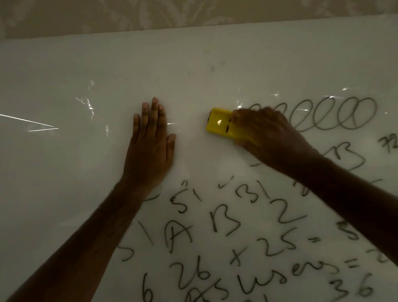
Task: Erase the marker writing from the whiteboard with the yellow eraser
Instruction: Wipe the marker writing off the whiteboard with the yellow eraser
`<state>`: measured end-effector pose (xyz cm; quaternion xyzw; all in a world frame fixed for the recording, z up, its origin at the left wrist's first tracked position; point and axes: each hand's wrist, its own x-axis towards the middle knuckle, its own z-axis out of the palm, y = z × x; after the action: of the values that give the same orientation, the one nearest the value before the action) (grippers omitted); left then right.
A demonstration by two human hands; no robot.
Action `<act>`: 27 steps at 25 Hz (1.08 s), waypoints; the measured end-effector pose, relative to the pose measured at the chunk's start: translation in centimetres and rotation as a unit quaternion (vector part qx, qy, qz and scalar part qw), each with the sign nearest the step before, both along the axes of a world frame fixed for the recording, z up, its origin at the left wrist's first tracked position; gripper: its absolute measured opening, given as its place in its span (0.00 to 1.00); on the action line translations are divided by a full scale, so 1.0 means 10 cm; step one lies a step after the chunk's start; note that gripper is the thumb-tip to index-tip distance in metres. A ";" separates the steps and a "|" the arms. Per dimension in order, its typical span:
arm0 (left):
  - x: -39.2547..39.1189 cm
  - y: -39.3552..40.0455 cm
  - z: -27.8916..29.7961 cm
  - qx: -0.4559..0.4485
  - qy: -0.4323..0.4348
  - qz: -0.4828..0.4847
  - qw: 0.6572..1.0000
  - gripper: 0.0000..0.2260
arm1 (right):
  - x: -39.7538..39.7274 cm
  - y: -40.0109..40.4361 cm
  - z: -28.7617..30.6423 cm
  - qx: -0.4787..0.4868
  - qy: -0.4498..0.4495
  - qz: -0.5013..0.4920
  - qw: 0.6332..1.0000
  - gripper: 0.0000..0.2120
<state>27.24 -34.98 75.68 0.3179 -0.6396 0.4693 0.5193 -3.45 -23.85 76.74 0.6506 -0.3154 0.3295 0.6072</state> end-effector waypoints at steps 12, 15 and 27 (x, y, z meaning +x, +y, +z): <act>-0.17 0.05 0.02 0.006 0.030 -0.001 1.000 0.32 | -0.32 0.08 -0.32 0.029 0.024 0.002 0.999 0.24; -0.27 0.07 0.03 0.003 0.037 -0.003 0.999 0.31 | -0.45 0.13 0.05 0.026 -0.050 0.007 0.998 0.27; -0.54 0.13 0.04 0.016 0.034 -0.030 0.999 0.33 | -0.58 0.11 -0.25 0.016 -0.033 0.027 0.999 0.24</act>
<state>21.83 -33.66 76.12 0.3228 -0.6379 0.4325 0.5493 -9.26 -22.78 74.24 0.6573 -0.3228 0.3620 0.5768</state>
